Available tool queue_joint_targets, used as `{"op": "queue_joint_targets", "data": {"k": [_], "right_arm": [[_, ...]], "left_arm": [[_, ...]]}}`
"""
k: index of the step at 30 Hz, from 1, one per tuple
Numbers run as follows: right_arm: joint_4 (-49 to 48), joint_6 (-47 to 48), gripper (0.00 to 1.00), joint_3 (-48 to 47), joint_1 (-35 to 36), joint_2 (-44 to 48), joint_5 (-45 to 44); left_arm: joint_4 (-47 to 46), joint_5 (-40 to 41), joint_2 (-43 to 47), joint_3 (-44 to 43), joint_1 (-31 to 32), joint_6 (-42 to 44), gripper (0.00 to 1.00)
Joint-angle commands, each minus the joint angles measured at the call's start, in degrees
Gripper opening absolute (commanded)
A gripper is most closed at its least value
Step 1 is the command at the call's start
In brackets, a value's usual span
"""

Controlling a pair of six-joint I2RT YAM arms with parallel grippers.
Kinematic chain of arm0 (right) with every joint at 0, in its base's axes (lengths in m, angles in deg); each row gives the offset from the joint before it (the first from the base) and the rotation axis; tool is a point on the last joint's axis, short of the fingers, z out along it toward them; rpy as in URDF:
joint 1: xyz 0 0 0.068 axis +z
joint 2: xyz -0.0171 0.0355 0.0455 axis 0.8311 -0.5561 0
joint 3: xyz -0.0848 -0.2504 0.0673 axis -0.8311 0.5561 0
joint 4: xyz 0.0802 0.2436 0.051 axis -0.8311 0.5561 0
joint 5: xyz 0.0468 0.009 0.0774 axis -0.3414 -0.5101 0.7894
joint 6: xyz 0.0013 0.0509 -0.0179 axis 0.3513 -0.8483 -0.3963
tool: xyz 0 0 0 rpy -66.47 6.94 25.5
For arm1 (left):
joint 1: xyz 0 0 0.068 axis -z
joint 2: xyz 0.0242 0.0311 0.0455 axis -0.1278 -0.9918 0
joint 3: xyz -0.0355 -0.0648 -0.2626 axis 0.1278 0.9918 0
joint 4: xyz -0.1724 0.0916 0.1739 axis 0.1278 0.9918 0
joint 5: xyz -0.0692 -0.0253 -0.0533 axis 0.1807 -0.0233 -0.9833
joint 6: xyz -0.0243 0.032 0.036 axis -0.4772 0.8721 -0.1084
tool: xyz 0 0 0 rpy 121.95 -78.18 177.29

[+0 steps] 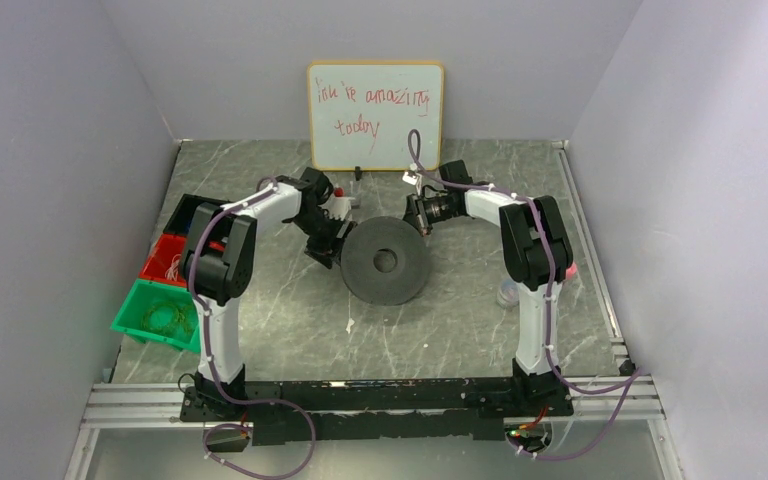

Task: Wrap the cables
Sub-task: Place the cable reel at the center of the board.

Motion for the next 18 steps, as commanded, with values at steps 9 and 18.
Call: {"op": "queue_joint_targets", "data": {"k": [9,18], "right_arm": [[-12.1,-10.3,0.01,4.2,-1.4,0.8,2.4],[-19.9,-17.3,0.01,7.2,-3.7,0.2,5.6]], "left_arm": [[-7.7,24.4,0.9,-1.5,-0.3,1.5,0.79],[-10.3,-5.2,5.4,3.9,-3.5,4.0,0.78]]}}
